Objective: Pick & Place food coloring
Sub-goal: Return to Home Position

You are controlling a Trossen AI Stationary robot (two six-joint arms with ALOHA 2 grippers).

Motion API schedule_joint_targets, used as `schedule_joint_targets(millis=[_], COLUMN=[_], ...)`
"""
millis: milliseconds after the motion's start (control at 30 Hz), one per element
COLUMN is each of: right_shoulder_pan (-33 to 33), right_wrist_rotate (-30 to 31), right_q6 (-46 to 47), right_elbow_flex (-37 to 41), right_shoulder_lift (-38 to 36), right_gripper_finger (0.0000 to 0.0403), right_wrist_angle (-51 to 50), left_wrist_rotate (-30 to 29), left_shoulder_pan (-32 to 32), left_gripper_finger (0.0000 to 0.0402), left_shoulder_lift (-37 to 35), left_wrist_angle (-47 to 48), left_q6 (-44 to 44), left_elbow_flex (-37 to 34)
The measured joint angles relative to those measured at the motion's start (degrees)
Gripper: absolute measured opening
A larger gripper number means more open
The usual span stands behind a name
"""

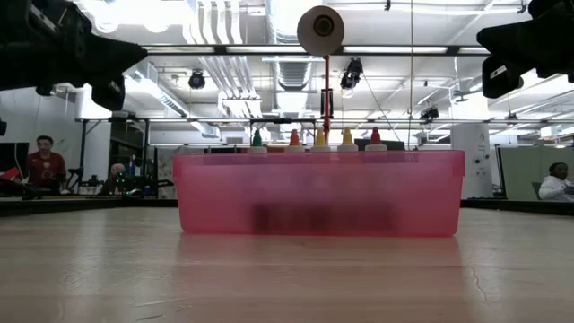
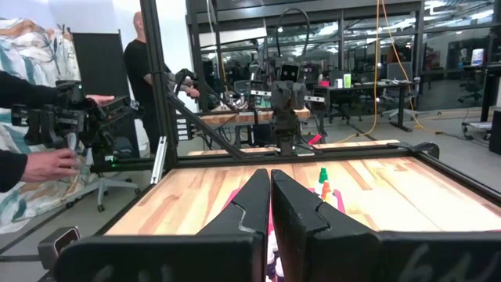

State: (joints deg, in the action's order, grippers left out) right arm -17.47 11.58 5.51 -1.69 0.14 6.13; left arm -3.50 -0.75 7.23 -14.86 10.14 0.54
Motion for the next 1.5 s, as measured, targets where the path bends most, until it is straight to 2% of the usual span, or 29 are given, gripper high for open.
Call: schedule_joint_targets(millis=[200,400,1500], right_shoulder_pan=[-0.02,-0.01,-0.02], right_wrist_rotate=[0.0,-0.01,0.0], right_q6=[0.01,0.01,0.01], right_elbow_flex=[0.0,0.0,0.0], right_shoulder_lift=[0.0,0.0,0.0], right_gripper_finger=[0.0009,0.0009,0.0009], right_wrist_angle=[0.02,0.02,0.01], left_wrist_rotate=[0.97,9.08,7.95], left_shoulder_pan=[-0.33,-0.38,-0.38], left_gripper_finger=[0.0,0.0,0.0], left_shoulder_lift=[-1.54,-2.49,-2.39], left_wrist_angle=[4.0,7.02,13.43], left_q6=[-3.48,-2.96,-2.98], left_elbow_flex=[-0.02,-0.04,-0.15])
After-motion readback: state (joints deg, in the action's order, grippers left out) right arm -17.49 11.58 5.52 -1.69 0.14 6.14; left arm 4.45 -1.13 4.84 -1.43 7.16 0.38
